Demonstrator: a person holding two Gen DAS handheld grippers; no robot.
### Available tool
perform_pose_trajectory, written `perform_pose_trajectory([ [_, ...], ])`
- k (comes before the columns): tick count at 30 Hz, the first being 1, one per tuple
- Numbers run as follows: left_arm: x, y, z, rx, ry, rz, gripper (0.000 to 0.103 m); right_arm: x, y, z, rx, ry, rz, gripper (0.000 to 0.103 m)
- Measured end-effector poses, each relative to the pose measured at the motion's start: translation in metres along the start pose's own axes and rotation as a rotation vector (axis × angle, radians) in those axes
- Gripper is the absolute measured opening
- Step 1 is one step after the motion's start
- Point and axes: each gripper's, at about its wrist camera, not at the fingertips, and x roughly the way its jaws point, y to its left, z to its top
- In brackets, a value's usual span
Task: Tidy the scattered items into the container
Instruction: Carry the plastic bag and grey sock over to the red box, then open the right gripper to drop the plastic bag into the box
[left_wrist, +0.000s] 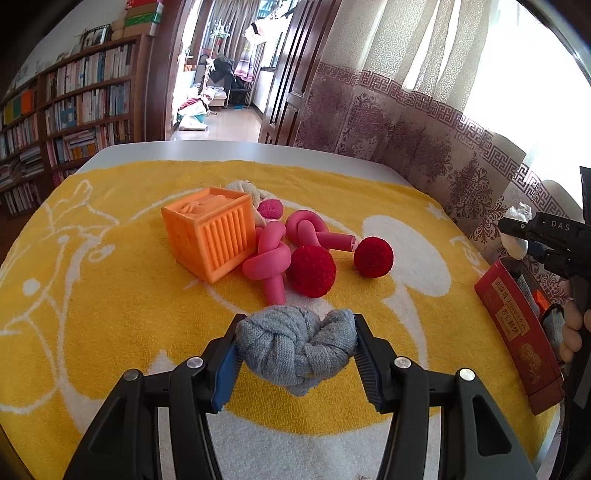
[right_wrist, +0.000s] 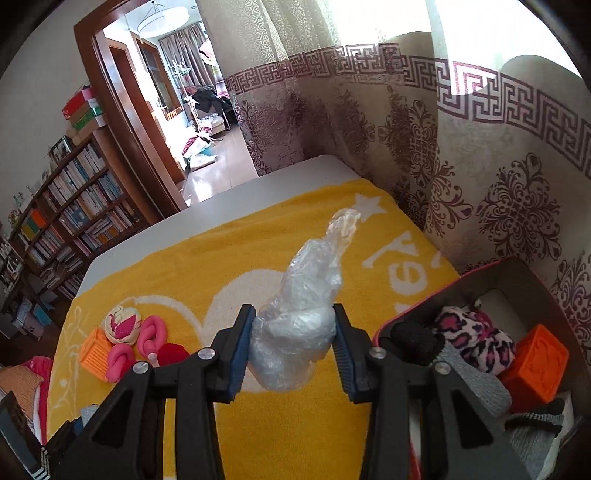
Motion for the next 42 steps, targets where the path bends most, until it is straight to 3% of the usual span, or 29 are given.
perform_pose_trajectory([
  [7, 0.002, -0.005, -0.002, 0.015, 0.008, 0.005, 0.057, -0.023, -0.074, 0.014, 0.106, -0.038, -0.146, 0.045],
  [14, 0.004, -0.007, -0.006, 0.022, 0.016, 0.014, 0.057, -0.007, -0.114, 0.023, 0.146, 0.024, -0.205, 0.046],
  [20, 0.007, -0.005, -0.008, 0.02, 0.025, 0.016, 0.057, -0.015, -0.119, 0.017, 0.176, 0.012, -0.163, 0.066],
  [31, 0.003, -0.02, -0.005, 0.041, 0.014, -0.004, 0.057, -0.05, -0.098, 0.005, 0.087, -0.075, -0.12, 0.067],
  [42, 0.003, -0.109, 0.006, 0.164, 0.038, -0.126, 0.057, -0.1, -0.094, -0.008, 0.063, -0.186, 0.029, 0.071],
])
